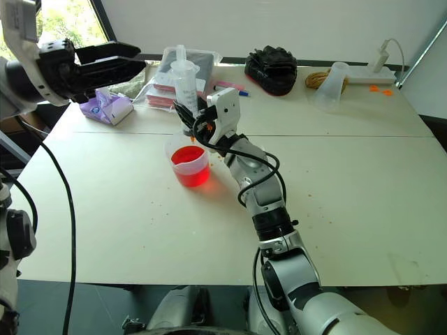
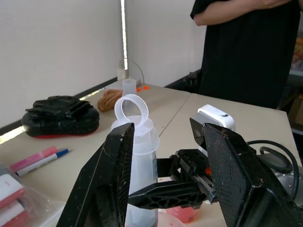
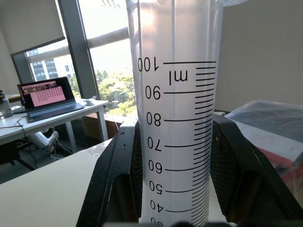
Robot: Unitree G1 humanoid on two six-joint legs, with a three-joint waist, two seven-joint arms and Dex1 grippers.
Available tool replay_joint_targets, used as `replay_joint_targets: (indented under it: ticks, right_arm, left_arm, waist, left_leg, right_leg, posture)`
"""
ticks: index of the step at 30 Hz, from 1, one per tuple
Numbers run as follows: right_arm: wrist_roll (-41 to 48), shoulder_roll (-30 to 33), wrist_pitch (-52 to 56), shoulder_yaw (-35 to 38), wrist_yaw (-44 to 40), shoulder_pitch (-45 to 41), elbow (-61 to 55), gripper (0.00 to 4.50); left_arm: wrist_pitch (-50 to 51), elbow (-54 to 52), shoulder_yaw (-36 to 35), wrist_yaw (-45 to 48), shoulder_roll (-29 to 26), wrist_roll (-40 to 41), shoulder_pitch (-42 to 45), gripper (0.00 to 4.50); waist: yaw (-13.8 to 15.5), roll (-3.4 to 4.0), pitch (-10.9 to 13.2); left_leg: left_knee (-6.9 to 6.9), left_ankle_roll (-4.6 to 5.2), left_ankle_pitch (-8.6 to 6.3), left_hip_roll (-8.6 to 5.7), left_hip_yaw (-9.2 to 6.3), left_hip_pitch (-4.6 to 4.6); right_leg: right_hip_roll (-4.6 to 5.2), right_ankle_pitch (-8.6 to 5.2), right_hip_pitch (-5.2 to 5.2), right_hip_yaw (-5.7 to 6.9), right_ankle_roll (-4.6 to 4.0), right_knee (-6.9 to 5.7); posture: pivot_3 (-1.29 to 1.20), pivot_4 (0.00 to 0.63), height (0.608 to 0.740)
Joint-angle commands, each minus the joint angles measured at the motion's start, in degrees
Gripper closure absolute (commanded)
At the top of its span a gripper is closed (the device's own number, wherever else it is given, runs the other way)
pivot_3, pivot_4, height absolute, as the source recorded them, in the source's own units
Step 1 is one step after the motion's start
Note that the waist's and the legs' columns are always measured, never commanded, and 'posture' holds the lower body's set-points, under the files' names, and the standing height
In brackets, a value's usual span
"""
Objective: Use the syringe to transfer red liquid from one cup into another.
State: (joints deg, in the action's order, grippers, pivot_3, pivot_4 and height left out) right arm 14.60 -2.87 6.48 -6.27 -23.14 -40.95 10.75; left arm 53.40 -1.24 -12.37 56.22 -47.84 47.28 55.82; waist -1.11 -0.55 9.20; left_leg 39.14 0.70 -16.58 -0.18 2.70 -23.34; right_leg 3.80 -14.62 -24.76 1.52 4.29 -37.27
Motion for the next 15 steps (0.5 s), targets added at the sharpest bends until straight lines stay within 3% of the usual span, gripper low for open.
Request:
replay_joint_targets:
  ticks: [1, 15]
  right_arm:
    - [-2.0, -1.2, -3.6, -1.0, 0.9, 1.8, -1.7, 3.17]
    - [-6.9, -1.2, -6.1, -6.2, 0.9, 8.2, -4.0, 3.17]
  left_arm:
    - [-1.2, -0.6, 0.2, 0.8, -0.1, -0.3, -0.3, 2.10]
    - [-3.0, 1.4, 3.0, 2.1, 2.0, -2.9, -0.5, 2.10]
  waist:
    - [0.0, 0.00, 0.0]
    - [0.0, 0.00, 0.0]
  left_leg:
    - [0.00, 0.00, 0.00, 0.00, 0.00, 0.00]
    - [0.00, -0.02, 0.01, 0.00, 0.00, 0.04]
  right_leg:
    - [0.00, 0.00, 0.00, 0.00, 0.00, 0.00]
    - [-0.01, 0.00, 0.00, -0.02, -0.01, 0.01]
  posture:
    - [0.00, 0.150, 0.740]
    - [0.00, 0.150, 0.740]
